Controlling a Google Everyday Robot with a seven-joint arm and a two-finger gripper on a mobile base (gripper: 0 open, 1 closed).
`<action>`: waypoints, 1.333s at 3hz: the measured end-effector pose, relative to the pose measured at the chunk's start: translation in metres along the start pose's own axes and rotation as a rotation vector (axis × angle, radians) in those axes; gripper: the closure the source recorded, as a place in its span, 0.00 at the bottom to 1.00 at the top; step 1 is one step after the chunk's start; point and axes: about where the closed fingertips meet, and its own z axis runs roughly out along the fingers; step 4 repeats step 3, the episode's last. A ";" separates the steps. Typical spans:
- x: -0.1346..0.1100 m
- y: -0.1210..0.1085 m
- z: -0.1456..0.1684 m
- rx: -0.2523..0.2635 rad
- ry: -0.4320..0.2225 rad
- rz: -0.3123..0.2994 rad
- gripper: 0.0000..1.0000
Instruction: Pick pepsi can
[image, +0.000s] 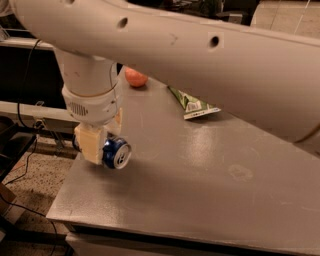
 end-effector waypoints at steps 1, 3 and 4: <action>0.006 -0.013 -0.032 0.032 -0.061 -0.004 1.00; 0.000 -0.038 -0.092 0.069 -0.206 -0.065 1.00; 0.000 -0.038 -0.092 0.069 -0.206 -0.065 1.00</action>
Offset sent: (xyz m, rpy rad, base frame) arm 0.0183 -0.0367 0.1063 0.1233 -0.1461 0.0520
